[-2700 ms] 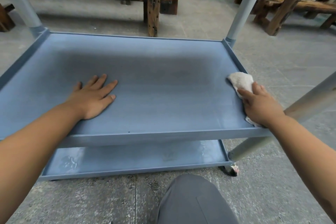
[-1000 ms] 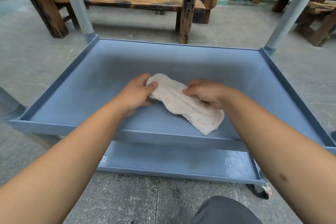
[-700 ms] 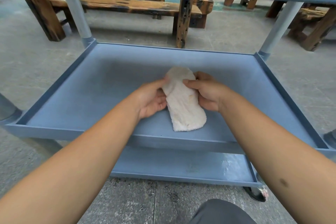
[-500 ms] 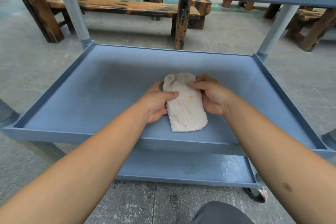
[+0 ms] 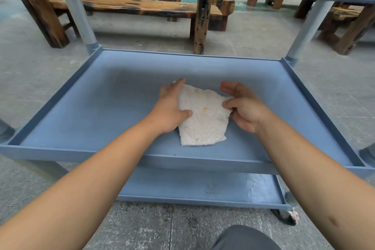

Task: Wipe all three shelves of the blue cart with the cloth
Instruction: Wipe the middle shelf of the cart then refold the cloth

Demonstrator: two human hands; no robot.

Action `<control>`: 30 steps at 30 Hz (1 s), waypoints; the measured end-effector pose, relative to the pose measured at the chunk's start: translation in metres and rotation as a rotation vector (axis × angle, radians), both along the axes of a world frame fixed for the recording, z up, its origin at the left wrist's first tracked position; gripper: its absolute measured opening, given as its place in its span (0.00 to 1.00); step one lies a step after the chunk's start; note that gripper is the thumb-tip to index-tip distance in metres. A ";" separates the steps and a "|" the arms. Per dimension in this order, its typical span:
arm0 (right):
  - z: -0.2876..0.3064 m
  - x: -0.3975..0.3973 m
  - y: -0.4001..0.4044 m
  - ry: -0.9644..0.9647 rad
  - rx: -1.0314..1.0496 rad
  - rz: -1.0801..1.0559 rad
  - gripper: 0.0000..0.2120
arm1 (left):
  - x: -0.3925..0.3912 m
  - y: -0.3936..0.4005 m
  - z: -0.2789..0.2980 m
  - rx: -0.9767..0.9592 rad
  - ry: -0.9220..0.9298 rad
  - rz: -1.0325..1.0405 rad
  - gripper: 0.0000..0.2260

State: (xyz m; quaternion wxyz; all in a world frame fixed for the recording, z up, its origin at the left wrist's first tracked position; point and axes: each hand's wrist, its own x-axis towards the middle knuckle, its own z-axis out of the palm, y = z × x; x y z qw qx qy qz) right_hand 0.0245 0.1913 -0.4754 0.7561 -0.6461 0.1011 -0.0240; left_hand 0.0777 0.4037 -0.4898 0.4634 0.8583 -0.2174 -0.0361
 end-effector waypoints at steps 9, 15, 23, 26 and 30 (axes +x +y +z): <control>0.002 0.004 -0.001 -0.147 -1.228 0.282 0.34 | 0.004 0.015 -0.001 0.377 -0.066 -0.061 0.31; -0.004 0.008 0.000 -0.055 -1.426 0.280 0.16 | 0.001 0.017 0.003 0.469 -0.078 -0.088 0.16; 0.011 -0.008 -0.015 -0.044 -0.219 0.141 0.05 | -0.003 0.010 0.023 -0.190 0.128 -0.088 0.12; 0.016 -0.006 -0.004 -0.044 0.041 0.058 0.07 | -0.005 -0.005 0.028 -0.447 0.250 -0.029 0.11; 0.016 -0.007 0.007 0.123 0.247 0.093 0.13 | -0.007 -0.023 0.021 -0.712 0.484 0.028 0.06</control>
